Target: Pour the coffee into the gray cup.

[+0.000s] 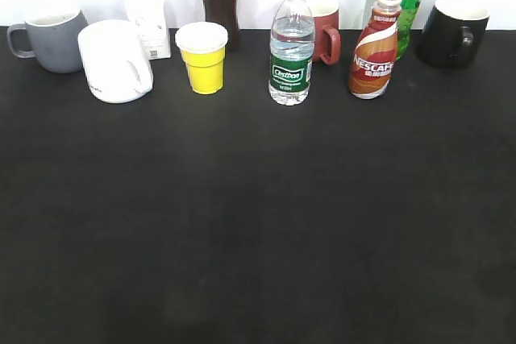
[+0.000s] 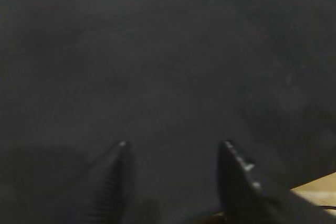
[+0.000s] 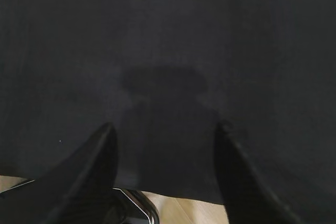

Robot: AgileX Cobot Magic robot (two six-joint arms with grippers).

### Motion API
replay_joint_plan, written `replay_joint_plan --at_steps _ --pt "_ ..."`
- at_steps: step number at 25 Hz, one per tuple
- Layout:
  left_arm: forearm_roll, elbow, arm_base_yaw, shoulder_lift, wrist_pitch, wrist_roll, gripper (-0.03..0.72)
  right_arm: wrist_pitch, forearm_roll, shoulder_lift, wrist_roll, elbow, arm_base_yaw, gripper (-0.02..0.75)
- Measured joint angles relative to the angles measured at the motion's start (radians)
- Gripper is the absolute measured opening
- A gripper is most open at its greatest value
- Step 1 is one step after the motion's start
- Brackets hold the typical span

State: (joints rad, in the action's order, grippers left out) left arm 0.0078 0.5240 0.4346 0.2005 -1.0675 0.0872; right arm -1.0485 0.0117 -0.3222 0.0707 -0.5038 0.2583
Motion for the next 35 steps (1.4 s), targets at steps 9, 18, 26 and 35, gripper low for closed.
replay_joint_plan --at_steps 9,18,26,35 --pt "0.000 -0.001 -0.302 -0.136 0.001 0.000 0.230 0.004 -0.012 0.257 0.001 0.001 -0.217 0.452" --pt "-0.001 -0.001 -0.401 -0.208 0.000 0.000 0.230 0.006 -0.012 0.331 0.001 0.001 -0.301 0.452" --pt "-0.001 -0.001 -0.407 -0.208 0.000 0.001 0.230 0.006 -0.012 0.331 0.001 0.002 -0.301 0.451" --pt "-0.001 -0.001 -0.407 -0.208 0.000 0.001 0.230 0.006 -0.012 0.331 0.001 0.002 -0.294 0.451"
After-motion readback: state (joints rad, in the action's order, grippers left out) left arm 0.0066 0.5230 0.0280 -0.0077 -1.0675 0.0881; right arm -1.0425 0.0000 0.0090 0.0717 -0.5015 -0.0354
